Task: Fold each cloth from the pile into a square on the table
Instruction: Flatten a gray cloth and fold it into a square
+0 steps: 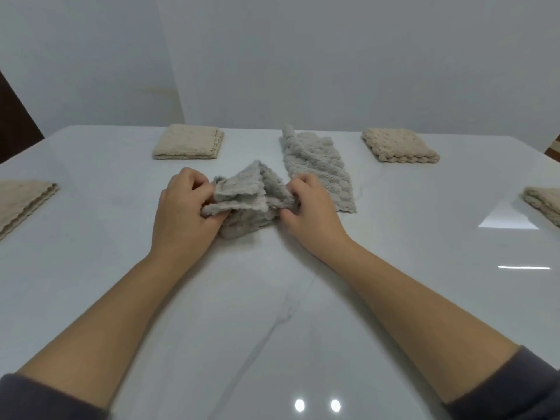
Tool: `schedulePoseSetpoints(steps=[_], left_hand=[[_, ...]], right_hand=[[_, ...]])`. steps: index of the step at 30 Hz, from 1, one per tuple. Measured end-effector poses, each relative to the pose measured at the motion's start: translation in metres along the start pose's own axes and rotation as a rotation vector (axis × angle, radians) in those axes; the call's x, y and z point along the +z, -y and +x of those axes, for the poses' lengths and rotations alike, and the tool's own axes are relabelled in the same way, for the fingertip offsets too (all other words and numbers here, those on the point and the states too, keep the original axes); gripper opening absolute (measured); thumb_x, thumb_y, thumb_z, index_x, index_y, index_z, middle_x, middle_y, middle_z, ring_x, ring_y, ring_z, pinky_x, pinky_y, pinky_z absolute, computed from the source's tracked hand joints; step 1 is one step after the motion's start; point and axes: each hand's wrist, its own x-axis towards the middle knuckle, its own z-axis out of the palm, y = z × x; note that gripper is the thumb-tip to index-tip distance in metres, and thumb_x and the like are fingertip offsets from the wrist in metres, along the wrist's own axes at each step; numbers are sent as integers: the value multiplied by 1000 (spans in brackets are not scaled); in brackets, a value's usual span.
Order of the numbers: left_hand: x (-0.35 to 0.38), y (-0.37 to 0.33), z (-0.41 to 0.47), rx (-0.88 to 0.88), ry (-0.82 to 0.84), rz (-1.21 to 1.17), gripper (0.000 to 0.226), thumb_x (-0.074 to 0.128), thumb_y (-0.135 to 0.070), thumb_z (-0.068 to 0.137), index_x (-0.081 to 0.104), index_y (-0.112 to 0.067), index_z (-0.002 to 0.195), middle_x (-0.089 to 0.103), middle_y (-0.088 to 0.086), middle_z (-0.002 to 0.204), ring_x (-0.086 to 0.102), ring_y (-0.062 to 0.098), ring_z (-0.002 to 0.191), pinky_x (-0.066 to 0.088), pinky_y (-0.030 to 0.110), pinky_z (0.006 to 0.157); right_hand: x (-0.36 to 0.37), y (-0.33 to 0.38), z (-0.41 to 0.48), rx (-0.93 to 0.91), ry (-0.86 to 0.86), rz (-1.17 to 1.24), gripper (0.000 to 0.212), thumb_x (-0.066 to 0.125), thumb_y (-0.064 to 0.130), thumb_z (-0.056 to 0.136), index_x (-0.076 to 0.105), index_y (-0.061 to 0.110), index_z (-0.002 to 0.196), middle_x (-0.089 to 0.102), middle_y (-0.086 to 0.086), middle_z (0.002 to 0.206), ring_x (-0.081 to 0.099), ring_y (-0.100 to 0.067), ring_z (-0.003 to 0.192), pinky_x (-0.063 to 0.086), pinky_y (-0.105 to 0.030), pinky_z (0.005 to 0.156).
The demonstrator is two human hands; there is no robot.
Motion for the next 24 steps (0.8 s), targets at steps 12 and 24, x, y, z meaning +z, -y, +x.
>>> schedulePoseSetpoints(steps=[12,24], left_hand=[[-35,0,-49,32,55,-25,32,51,-1,69,69,-2,96,62,6,111,52,24,102,44,46,84],[-52,-6,-72,-490,20,93,44,28,-25,100,50,-7,67,53,8,66,52,34,70,37,36,63]], right_hand=[[-61,-8,-77,-352,-291,-266,14,61,11,67,65,10,80,60,-7,119,51,-23,107,30,-36,97],[-80,8,-104,-578,-174,-263,6,62,8,69,64,5,74,65,-3,82,59,-21,78,40,-35,84]])
